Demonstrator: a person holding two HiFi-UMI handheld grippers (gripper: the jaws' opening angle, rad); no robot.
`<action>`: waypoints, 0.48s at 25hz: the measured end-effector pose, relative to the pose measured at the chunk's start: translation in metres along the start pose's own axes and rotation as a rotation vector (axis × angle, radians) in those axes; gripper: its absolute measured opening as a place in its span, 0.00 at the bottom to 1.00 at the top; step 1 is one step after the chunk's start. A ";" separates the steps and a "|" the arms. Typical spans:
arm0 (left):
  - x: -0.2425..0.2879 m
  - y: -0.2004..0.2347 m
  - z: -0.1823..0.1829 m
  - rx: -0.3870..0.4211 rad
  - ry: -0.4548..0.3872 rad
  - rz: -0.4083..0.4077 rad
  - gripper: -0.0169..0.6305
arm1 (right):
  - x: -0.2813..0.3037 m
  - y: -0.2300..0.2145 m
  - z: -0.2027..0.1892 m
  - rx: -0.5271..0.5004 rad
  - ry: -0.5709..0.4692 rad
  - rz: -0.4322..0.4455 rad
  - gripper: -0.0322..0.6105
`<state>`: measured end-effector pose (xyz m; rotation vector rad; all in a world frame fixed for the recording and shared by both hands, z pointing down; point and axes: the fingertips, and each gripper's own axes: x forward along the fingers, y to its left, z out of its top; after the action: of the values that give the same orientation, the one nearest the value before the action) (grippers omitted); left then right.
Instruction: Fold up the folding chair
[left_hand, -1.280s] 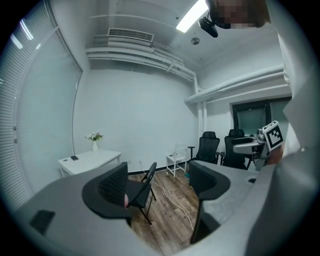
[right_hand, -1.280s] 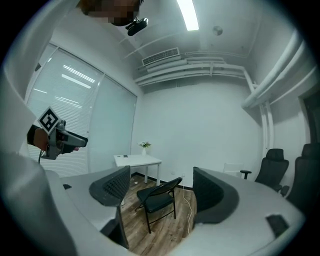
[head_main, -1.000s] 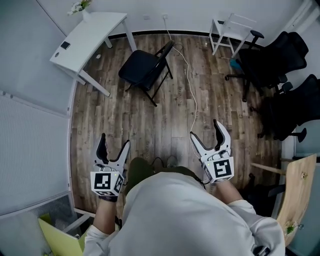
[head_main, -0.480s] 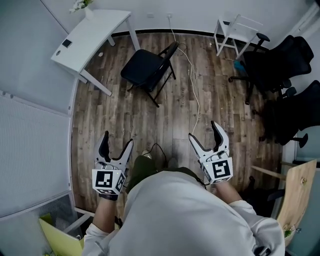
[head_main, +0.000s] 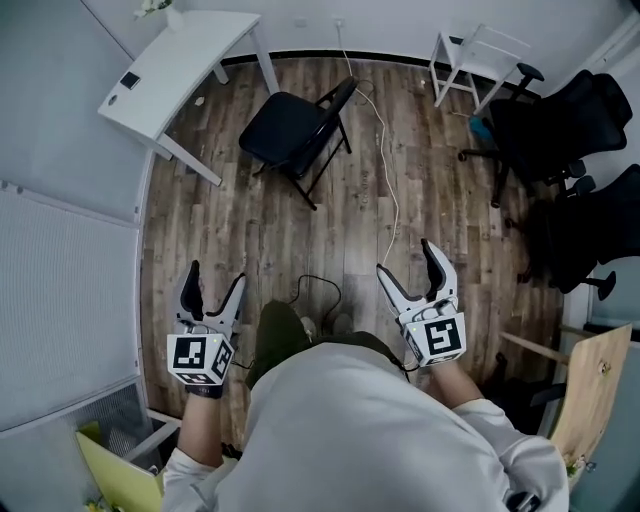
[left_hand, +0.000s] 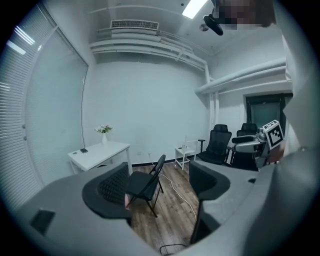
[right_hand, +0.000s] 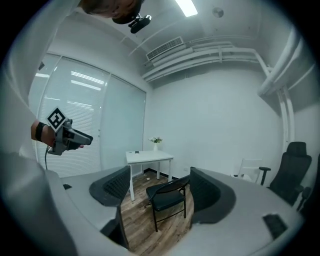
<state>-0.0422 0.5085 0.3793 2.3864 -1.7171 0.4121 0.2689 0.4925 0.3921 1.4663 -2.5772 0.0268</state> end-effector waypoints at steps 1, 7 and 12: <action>-0.001 -0.002 0.001 0.009 0.005 -0.003 0.62 | -0.003 -0.004 -0.004 0.008 0.009 -0.005 0.64; 0.024 0.027 0.010 0.037 0.004 -0.004 0.62 | 0.041 0.002 0.003 0.007 0.008 0.010 0.64; 0.075 0.070 0.003 0.034 0.008 -0.071 0.62 | 0.086 0.005 0.016 -0.038 0.009 -0.052 0.64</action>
<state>-0.0862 0.4179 0.3995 2.4574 -1.6289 0.4428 0.2192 0.4205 0.3906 1.5158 -2.5169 -0.0214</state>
